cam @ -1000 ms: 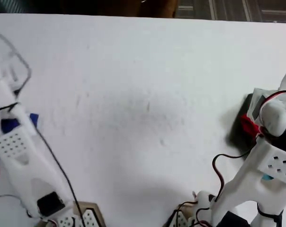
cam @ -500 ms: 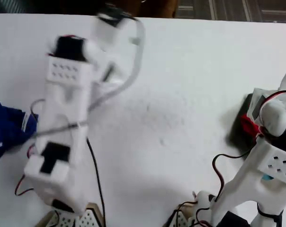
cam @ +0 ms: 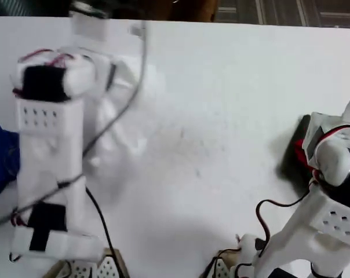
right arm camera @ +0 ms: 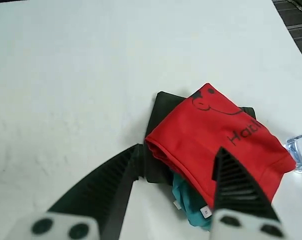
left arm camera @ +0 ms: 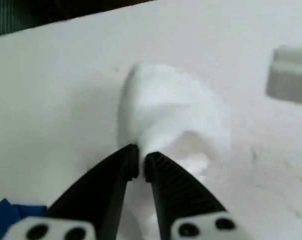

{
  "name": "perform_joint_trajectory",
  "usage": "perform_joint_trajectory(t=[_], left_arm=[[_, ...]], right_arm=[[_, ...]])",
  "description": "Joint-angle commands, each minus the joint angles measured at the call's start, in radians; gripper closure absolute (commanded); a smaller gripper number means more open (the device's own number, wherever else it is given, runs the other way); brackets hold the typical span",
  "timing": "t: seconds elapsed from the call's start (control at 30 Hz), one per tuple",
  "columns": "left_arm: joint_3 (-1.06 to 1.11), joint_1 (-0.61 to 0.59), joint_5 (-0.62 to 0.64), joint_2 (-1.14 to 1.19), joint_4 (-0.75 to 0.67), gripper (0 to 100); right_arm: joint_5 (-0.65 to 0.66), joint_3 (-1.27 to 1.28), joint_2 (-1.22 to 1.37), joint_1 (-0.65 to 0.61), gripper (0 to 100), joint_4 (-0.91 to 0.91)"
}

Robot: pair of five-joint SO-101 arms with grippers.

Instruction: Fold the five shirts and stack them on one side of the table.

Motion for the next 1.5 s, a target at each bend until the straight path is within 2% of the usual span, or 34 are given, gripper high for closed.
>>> perform_joint_trajectory(t=[0.0,0.1,0.13,0.53,0.67,0.8,1.0,1.07,1.17,1.27,1.47], left_arm=[[0.024,-0.089,0.011,0.092,-0.057,94],[0.025,-0.152,0.018,0.196,-0.055,81],[0.025,-0.173,0.018,0.224,-0.055,80],[0.038,-0.414,0.015,0.319,-0.028,82],[0.038,-0.434,0.014,0.381,-0.020,82],[0.027,-0.393,0.017,0.496,-0.020,82],[0.027,-0.259,0.018,0.631,-0.023,82],[0.025,-0.213,0.021,0.646,-0.021,87],[0.022,-0.170,0.101,0.646,-0.029,99],[-0.021,-0.144,0.184,0.646,-0.018,97],[-0.242,-0.025,0.172,0.646,0.149,97]], right_arm=[[0.011,-0.028,-0.018,0.007,76.9,0.015],[0.014,-0.028,-0.018,0.005,76.9,0.015],[0.026,-0.026,-0.018,0.005,76.9,0.016],[0.078,-0.026,-0.018,0.010,76.9,0.016],[0.078,-0.026,-0.018,0.005,76.9,0.016],[0.078,-0.026,-0.016,0.005,76.9,0.016],[0.078,-0.026,-0.016,0.005,76.9,0.016],[0.078,-0.026,-0.016,0.007,76.9,0.016],[0.078,-0.026,-0.016,0.010,76.9,0.016],[0.078,-0.026,-0.018,0.010,76.9,0.016],[0.078,-0.026,-0.016,0.010,76.9,0.016]])
